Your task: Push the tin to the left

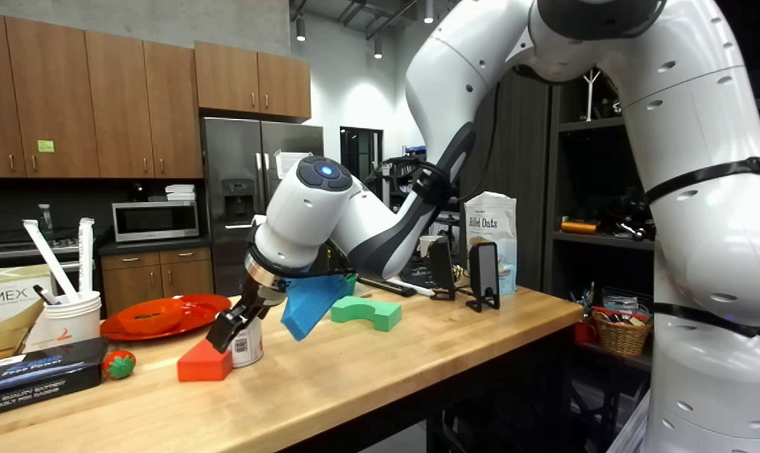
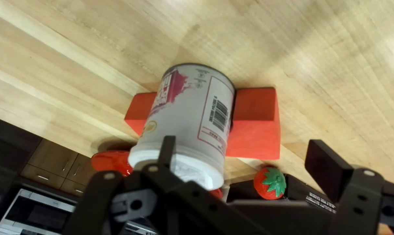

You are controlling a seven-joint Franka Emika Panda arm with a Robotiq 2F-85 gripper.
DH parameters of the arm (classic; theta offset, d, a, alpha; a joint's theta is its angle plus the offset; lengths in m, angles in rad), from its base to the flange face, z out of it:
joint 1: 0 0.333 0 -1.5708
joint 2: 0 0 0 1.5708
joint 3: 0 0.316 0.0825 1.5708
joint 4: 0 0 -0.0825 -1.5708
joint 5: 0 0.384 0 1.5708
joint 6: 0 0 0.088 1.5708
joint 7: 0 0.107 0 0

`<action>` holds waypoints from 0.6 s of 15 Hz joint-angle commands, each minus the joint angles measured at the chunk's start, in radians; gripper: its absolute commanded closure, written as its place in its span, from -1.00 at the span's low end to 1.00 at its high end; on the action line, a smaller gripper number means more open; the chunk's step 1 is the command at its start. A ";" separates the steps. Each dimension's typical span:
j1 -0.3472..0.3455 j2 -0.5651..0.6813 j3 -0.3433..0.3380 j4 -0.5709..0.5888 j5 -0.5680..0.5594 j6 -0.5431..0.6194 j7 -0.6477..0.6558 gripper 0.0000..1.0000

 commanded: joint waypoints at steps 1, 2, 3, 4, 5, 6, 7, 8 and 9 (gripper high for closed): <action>0.011 -0.024 -0.013 0.021 -0.097 -0.008 0.140 -1.00; 0.016 -0.025 -0.014 0.034 -0.146 -0.027 0.184 -1.00; 0.021 -0.024 -0.015 0.048 -0.203 -0.051 0.235 -1.00; 0.027 -0.023 -0.012 0.061 -0.268 -0.084 0.292 -1.00; 0.032 -0.022 -0.007 0.073 -0.321 -0.124 0.342 -1.00; 0.037 -0.020 -0.001 0.078 -0.373 -0.167 0.392 -1.00; 0.042 -0.019 0.005 0.084 -0.421 -0.211 0.440 -1.00; 0.048 -0.017 0.012 0.084 -0.467 -0.257 0.488 -1.00; 0.055 -0.016 0.020 0.083 -0.510 -0.312 0.538 -1.00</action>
